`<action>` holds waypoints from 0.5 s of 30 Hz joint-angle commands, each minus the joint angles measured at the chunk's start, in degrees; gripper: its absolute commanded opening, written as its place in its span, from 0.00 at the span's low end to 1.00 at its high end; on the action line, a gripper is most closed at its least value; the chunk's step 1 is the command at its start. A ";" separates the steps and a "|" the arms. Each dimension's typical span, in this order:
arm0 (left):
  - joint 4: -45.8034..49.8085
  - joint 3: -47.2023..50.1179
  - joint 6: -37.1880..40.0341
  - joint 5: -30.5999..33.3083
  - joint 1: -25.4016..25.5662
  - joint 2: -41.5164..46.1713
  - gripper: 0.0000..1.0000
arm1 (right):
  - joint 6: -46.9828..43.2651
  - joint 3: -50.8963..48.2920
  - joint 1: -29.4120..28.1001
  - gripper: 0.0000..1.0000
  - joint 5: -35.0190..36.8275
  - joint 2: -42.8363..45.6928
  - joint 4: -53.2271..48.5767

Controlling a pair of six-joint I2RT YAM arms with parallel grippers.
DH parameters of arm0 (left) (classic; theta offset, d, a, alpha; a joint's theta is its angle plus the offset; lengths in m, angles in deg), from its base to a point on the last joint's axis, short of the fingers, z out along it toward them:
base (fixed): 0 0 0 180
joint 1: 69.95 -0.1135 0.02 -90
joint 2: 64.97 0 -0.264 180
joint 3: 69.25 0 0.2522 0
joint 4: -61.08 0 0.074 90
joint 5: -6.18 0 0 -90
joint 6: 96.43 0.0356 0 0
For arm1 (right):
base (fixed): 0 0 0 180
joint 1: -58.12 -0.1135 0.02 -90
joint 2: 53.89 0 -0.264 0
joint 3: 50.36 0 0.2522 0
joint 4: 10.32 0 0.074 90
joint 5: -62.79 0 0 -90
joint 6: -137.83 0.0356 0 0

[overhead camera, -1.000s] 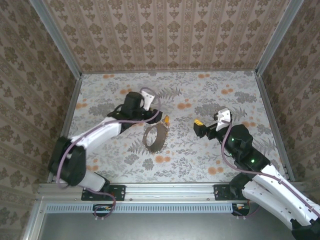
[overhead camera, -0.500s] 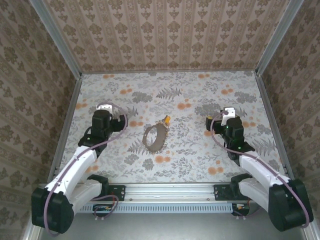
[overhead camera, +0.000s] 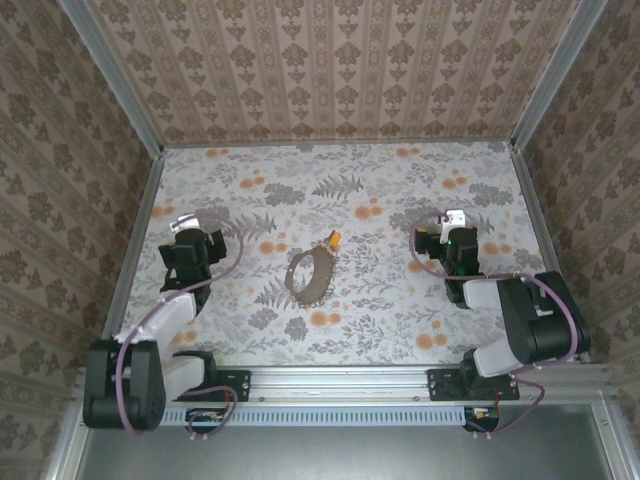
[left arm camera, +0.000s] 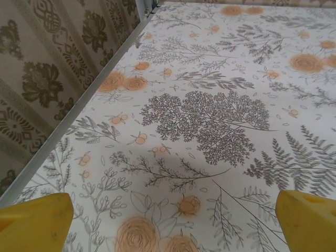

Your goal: Put the keys on the keyring

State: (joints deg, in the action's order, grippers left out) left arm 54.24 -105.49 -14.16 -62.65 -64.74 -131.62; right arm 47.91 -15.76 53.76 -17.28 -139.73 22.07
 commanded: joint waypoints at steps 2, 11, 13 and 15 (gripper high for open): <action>-19.44 0.47 6.65 -5.33 -1.83 -10.41 1.00 | 2.30 2.20 2.51 1.00 -1.72 -1.95 3.47; -29.84 0.14 9.19 -17.37 -4.64 -21.53 1.00 | 2.22 2.26 2.43 1.00 -1.93 -1.95 3.51; -29.41 -0.04 9.19 -17.26 -4.52 -21.32 1.00 | 2.10 2.17 2.34 1.00 -1.94 -1.88 3.67; -28.77 -0.16 9.08 -17.13 -4.53 -21.09 1.00 | 2.12 2.14 2.37 1.00 -1.94 -1.87 3.66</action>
State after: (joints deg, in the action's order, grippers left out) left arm 28.97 -105.08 -6.38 -77.66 -69.09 -153.30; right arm 49.40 -14.67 56.23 -18.29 -141.29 23.75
